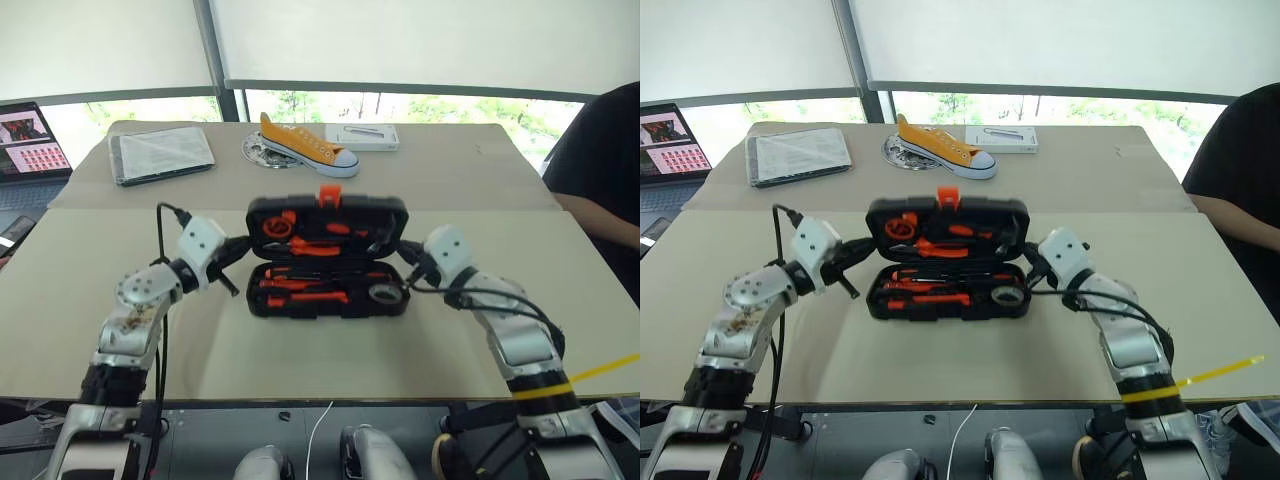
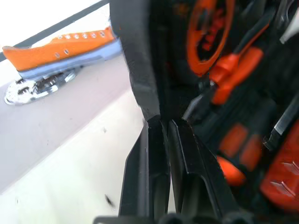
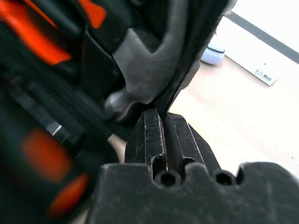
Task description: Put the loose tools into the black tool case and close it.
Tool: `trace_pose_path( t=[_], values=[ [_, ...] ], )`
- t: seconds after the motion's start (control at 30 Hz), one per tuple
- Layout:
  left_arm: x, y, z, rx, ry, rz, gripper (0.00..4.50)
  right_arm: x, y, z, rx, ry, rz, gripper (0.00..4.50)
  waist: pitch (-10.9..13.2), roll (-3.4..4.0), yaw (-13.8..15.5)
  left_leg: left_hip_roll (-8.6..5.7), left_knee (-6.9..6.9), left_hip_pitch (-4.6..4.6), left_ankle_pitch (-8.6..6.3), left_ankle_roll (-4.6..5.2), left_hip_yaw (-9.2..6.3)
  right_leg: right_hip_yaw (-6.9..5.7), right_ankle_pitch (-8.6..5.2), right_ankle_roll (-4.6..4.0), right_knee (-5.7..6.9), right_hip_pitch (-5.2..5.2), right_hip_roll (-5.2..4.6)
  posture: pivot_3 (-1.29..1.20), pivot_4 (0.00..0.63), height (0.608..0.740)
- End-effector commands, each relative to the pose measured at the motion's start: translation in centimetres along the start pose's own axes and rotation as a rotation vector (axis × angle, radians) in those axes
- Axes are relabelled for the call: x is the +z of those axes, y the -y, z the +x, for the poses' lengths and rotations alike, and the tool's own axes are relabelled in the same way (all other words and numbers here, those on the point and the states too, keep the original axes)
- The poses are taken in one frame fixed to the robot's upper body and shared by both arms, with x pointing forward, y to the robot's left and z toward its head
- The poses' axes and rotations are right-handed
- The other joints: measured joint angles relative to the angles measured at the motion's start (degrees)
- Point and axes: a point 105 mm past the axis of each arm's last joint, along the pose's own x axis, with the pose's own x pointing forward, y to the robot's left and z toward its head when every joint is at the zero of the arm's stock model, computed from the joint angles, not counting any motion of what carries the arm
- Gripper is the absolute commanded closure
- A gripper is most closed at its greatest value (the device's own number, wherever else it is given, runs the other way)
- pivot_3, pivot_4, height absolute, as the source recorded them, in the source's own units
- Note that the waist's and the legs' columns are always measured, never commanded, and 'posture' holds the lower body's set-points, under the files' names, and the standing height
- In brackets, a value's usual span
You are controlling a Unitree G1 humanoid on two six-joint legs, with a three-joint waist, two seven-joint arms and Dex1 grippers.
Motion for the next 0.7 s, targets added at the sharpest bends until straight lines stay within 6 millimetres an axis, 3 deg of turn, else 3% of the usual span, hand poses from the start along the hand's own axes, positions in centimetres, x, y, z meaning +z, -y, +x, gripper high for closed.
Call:
trace_pose_path(
  t=[0.03, 0.1, 0.17, 0.23, 0.33, 0.43, 0.5, 0.6, 0.7],
  values=[
    [1.1, -0.7, -2.5, 0.053, 0.007, -0.022, 3.54, 2.4, 1.5, -2.5, 0.0, 0.078, 0.005, 3.45, 0.02, -0.02, 0.0, 0.07, -0.02, 0.05, -0.01, 0.01, -0.05, 0.1, -0.06, 0.09, -0.01, 0.14, -0.03, 0.0, 0.15, 0.733],
    [1.6, -0.7, -3.5, 0.059, 0.004, -0.056, 2.79, 3.3, 2.0, -3.3, 0.002, 0.094, 0.004, 2.79, 0.05, -0.05, -0.1, 0.11, -0.01, 0.08, -0.03, 0.05, -0.09, 0.12, -0.04, 0.15, 0.0, 0.11, -0.08, 0.0, 0.15, 0.733],
    [2.2, -1.2, -5.7, 0.025, -0.027, -0.147, 1.99, 4.6, 2.4, -4.9, 0.085, 0.09, 0.022, 2.09, 0.13, -0.09, -0.06, 0.13, 0.04, 0.13, -0.02, 0.05, -0.1, 0.11, -0.01, 0.16, 0.1, 0.05, -0.05, 0.0, 0.15, 0.733],
    [1.9, -0.8, -7.9, -0.07, -0.111, -0.229, 1.27, 4.8, 1.2, -6.8, 0.251, 0.042, 0.027, 2.03, 0.15, -0.09, -0.14, 0.14, 0.07, 0.11, 0.0, 0.05, -0.09, 0.13, 0.03, 0.1, 0.17, -0.2, -0.03, 0.0, 0.15, 0.733],
    [0.6, -1.2, -9.6, -0.133, -0.22, -0.269, 1.27, 3.7, -1.1, -9.2, 0.471, -0.063, 0.038, 2.03, 0.13, -0.08, 0.1, 0.41, -0.01, 0.24, 0.01, 0.03, -0.1, 0.04, -0.16, -0.19, 0.1, -0.08, 0.1, 0.0, 0.15, 0.733],
    [-1.0, -2.6, -9.7, -0.139, -0.293, -0.247, 1.27, 2.7, -3.1, -11.2, 0.635, -0.143, 0.044, 2.03, 0.13, -0.09, 0.7, 0.49, -0.12, 0.42, -0.06, -0.07, -0.21, -0.19, -0.38, -0.35, 0.03, 0.09, 0.18, 0.0, 0.15, 0.733],
    [-1.7, -3.5, -8.6, -0.147, -0.293, -0.22, 1.2, 2.5, -4.0, -11.5, 0.681, -0.159, 0.05, 2.54, 0.15, -0.1, 1.05, 0.44, -0.13, 0.36, -0.06, -0.07, -0.2, -0.21, -0.38, -0.36, 0.05, 0.04, 0.2, 0.0, 0.15, 0.733],
    [-2.0, -4.1, -5.6, -0.191, -0.275, -0.154, 1.93, 2.0, -5.2, -11.2, 0.713, -0.165, 0.025, 3.44, 0.23, -0.27, 1.46, 0.36, -0.03, 0.17, -0.07, -0.03, -0.22, -0.24, -0.29, -0.24, 0.08, 0.08, 0.2, 0.0, 0.15, 0.733],
    [-2.0, -4.2, -1.9, -0.239, -0.259, -0.069, 3.05, 1.4, -6.5, -10.4, 0.742, -0.17, -0.009, 4.49, 0.18, -0.38, 1.89, 0.23, 0.05, 0.08, -0.12, 0.07, -0.24, -0.24, -0.18, -0.14, 0.05, 0.24, 0.13, 0.0, 0.15, 0.733]
  ],
)
